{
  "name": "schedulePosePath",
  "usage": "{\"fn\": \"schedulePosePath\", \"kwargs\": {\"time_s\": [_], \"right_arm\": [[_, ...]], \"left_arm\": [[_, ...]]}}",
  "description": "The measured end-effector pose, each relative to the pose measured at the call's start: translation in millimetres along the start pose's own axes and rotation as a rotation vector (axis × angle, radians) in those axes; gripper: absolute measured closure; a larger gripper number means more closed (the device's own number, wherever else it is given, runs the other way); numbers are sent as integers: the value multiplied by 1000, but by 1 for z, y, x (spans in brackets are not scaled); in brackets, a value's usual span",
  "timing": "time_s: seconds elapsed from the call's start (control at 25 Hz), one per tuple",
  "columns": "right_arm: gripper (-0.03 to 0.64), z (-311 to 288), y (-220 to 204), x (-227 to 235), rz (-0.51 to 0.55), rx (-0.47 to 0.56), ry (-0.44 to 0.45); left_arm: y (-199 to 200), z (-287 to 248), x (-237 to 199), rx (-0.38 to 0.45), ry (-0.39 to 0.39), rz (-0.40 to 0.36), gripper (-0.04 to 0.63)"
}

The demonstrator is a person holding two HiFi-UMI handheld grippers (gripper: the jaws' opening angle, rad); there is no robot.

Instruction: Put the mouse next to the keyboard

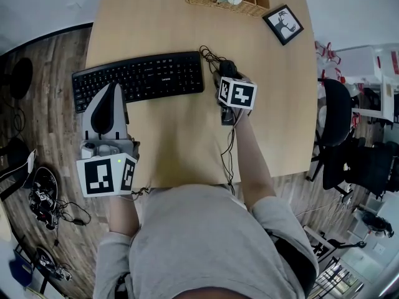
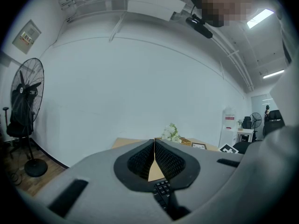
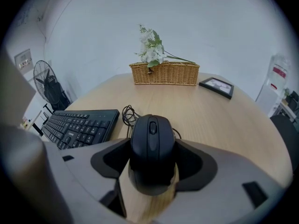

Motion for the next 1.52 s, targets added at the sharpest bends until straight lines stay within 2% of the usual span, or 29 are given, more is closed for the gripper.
{"fn": "schedulePosePath", "kwargs": {"time_s": [0.28,0.64,0.84,0.88,1.0,1.04,1.2,1.4,1.52], "right_arm": [[349,3,5,-4,-3,27,53],[350,26,13,-6,-63,116,100],[354,44,15,-11,-51,149,161],[374,49,16,-12,-41,158,165],[550,65,19,-13,5,202,144],[584,71,20,-13,21,218,142],[603,96,23,-17,46,281,187],[603,126,26,-18,-26,373,244],[603,146,29,-16,-17,414,262]], "left_arm": [[2,2,2,5,0,1,584],[7,2,9,16,-12,-5,584],[11,6,19,27,-18,-10,584],[12,8,21,29,-19,-11,584],[15,13,27,36,-17,-14,584],[16,15,30,38,-16,-14,584],[22,27,41,48,-5,-17,584],[30,44,54,61,7,-24,584],[35,54,62,69,18,-30,584]]}}
Point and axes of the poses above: the fingertips, and each gripper's own axes: z backward along the fingers, x to its right, y out of its top, the point moved 6 cm from there along z, backward along the fingers, and after that the axes turned 13 degrees about x, right-handed, at the moved point
